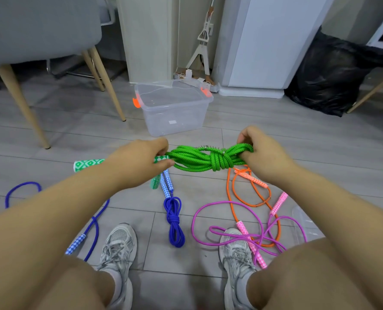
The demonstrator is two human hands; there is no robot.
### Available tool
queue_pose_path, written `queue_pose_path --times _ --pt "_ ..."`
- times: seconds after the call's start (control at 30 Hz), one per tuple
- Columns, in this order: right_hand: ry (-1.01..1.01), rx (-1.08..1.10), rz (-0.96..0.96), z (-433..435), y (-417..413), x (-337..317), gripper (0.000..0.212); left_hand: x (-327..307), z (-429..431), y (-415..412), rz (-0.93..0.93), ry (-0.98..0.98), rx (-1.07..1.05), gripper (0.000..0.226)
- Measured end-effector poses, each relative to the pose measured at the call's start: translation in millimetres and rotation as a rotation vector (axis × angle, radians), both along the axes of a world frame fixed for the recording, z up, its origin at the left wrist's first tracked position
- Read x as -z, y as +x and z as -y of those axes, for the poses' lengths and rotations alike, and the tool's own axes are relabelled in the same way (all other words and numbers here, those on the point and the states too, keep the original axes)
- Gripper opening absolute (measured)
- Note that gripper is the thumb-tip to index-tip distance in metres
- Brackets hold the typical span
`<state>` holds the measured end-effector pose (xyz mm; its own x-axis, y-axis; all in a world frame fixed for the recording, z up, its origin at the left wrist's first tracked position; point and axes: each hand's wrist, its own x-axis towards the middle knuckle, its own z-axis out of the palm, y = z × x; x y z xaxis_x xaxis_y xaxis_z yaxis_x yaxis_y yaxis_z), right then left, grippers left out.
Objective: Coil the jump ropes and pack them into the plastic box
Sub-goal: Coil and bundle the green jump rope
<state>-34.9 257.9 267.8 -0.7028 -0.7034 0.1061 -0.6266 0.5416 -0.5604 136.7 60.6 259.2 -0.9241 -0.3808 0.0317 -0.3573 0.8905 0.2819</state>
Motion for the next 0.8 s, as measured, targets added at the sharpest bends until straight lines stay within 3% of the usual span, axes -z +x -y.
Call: queue_pose_path --times 0.2,0.33,0.5,0.63,0.8 --pt "0.069 -0.01 -0.069 1.2 4.5 -2.0 0.036 2.2 -11.4 -1.3 -0.11 0.063 -0.038 0.009" --pt "0.102 -0.022 -0.109 -9.9 2.0 -9.2 0.03 0.2 -2.2 8.7 -0.093 0.102 -0.032 0.005" --pt "0.088 -0.015 -0.205 -25.0 -3.3 -16.4 0.024 -6.3 9.7 18.3 -0.064 0.101 -0.014 0.02" --pt "0.085 -0.015 -0.307 -21.5 -2.0 -9.5 0.027 3.0 2.3 13.1 -0.039 0.036 -0.005 0.016" --pt "0.067 0.018 -0.319 -21.5 -5.8 -8.5 0.024 12.0 -5.3 4.6 -0.04 0.06 0.053 0.031"
